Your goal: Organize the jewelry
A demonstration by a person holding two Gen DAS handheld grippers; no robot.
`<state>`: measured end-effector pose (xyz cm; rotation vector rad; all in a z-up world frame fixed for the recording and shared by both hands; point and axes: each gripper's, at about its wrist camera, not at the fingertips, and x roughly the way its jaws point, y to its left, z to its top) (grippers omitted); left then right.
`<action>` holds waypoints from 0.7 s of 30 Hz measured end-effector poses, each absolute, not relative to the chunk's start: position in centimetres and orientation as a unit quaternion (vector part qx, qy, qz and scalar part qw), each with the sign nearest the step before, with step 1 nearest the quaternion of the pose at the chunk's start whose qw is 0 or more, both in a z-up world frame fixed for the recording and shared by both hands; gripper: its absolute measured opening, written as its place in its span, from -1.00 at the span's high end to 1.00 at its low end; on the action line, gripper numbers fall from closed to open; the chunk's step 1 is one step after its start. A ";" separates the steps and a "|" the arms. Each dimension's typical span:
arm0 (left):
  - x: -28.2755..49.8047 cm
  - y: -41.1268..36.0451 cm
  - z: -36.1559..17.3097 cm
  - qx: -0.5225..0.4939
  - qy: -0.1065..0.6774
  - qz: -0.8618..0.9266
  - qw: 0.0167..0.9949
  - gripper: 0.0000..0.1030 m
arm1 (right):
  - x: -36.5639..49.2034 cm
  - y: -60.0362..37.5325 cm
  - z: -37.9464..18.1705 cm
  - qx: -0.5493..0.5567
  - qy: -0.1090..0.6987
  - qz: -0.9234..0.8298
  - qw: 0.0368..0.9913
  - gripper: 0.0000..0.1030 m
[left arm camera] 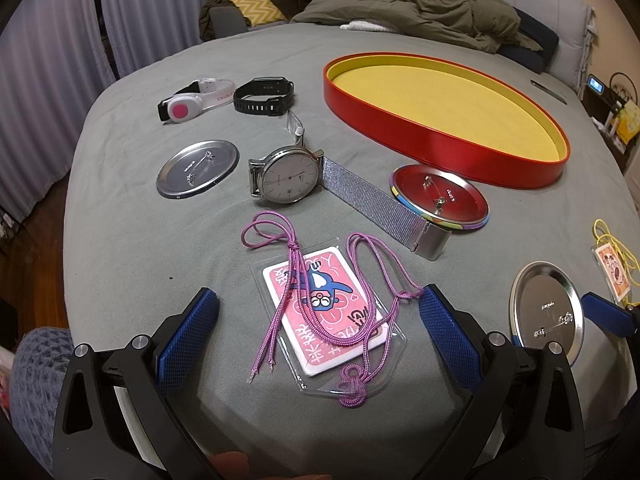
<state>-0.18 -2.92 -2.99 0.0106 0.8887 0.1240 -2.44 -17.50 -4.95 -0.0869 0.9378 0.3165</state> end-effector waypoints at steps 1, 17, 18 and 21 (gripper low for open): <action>-0.2 -2.9 -3.0 0.005 0.430 0.060 0.901 -0.90 | -2.4 -17.5 -4.9 -0.042 0.450 0.152 0.879 -0.84; -0.2 -3.0 -2.9 0.009 0.428 0.063 0.901 -0.90 | -2.4 -17.5 -4.9 -0.042 0.450 0.152 0.879 -0.84; -0.2 -3.0 -2.9 0.009 0.429 0.063 0.901 -0.90 | -2.4 -17.5 -4.9 -0.042 0.450 0.152 0.879 -0.84; -0.3 -3.1 -2.9 0.010 0.430 0.063 0.901 -0.90 | -2.4 -17.5 -4.9 -0.042 0.450 0.152 0.879 -0.84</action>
